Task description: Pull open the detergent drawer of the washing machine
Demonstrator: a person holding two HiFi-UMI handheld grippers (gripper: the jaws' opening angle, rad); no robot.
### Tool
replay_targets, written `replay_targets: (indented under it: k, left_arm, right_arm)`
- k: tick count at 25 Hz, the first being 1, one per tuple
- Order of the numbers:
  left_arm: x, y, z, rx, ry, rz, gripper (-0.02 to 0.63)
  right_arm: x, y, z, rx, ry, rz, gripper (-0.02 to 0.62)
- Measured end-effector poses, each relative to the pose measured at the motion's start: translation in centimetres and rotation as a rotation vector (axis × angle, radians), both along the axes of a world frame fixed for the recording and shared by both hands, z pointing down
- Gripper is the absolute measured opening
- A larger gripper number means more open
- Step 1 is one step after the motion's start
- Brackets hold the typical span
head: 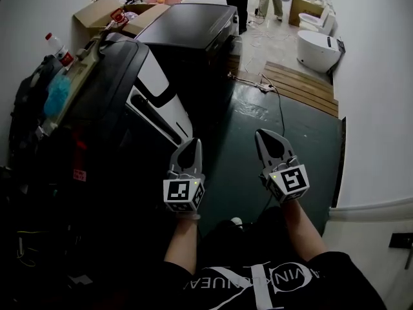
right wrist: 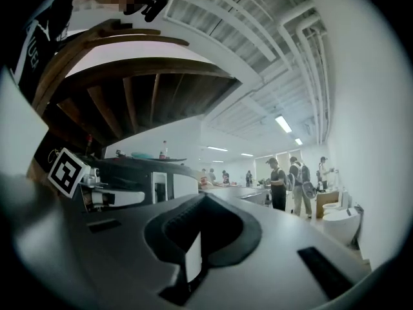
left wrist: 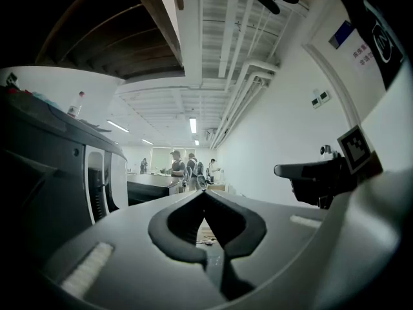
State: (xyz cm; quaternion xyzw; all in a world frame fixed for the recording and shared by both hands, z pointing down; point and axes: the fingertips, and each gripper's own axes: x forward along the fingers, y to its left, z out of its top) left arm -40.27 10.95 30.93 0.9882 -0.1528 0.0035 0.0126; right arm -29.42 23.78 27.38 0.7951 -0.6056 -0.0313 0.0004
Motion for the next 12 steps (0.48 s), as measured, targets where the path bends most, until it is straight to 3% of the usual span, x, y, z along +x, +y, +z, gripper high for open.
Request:
replay_targets:
  k: [6, 12]
  left_arm:
    - [0.3, -1.4, 0.1, 0.013, -0.013, -0.002, 0.009]
    - [1.0, -3.0, 0.5, 0.004, -0.019, -0.019, 0.009]
  right_arm:
    - [0.3, -2.2, 0.6, -0.004, 0.022, 0.038, 0.009]
    - [0.1, -5.9, 0.3, 0.01, 0.014, -0.012, 0.009]
